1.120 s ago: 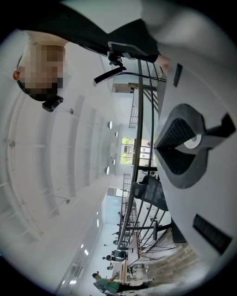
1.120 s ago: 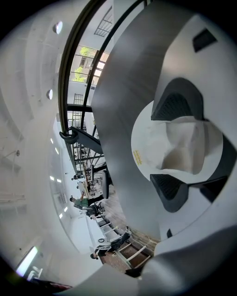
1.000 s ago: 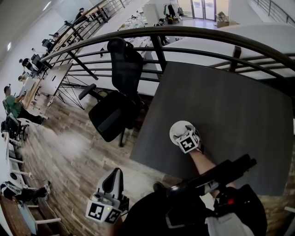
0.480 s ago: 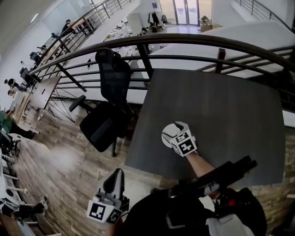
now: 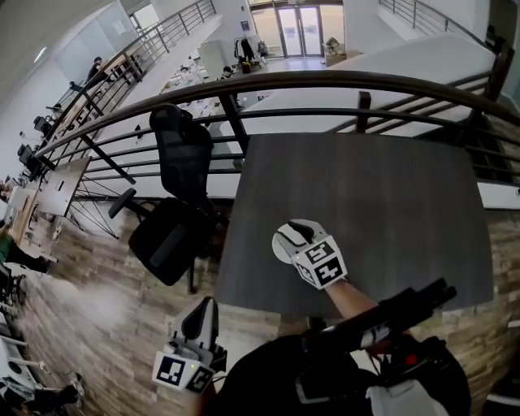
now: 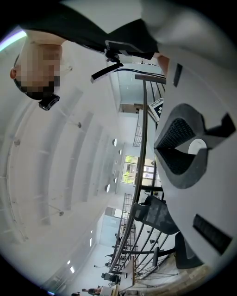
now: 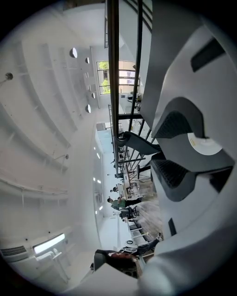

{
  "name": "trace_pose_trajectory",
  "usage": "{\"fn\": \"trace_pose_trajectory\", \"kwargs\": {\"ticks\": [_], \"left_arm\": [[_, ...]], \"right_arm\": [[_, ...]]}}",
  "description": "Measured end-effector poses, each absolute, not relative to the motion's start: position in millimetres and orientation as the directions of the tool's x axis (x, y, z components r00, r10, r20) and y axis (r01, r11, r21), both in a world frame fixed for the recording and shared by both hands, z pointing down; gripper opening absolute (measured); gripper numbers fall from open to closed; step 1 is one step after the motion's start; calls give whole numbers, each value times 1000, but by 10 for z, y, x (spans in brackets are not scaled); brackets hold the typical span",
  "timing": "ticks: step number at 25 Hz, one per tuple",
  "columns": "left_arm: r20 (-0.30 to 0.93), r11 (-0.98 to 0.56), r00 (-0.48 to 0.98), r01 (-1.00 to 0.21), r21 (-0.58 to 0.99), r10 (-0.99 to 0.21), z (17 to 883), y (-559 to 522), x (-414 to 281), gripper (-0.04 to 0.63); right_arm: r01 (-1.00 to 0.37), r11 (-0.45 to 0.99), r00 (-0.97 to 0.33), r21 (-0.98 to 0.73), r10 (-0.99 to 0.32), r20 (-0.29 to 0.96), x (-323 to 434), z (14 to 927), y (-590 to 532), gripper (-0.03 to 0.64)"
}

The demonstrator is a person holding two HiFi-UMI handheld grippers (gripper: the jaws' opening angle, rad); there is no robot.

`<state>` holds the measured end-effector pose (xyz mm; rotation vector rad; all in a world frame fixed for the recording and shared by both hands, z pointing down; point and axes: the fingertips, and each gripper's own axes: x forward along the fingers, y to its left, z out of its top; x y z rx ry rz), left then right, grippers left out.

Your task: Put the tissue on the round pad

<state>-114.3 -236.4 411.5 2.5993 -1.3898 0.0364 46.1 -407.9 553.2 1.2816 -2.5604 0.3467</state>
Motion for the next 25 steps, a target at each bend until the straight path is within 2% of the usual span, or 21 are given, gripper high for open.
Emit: {"fn": "trace_pose_trajectory", "kwargs": {"ticks": [9, 19, 21, 25], "left_arm": [[81, -607, 629, -770, 195, -773, 4117, -2354, -1079, 5], [58, -719, 737, -671, 182, -674, 4113, -2429, -865, 5], [43, -736, 753, -653, 182, -657, 4116, -2437, -835, 5], [-1, -770, 789, -600, 217, -615, 4053, -2424, -710, 5]], "right_arm": [[-805, 580, -591, -124, -763, 261, 418, 5052, -3680, 91], [-866, 490, -500, -101, -840, 212, 656, 4659, -3311, 37], [-881, 462, -473, -100, -857, 204, 711, 4618, -3220, 4], [-897, 429, -441, -102, -878, 187, 786, 4543, -3059, 3]]}}
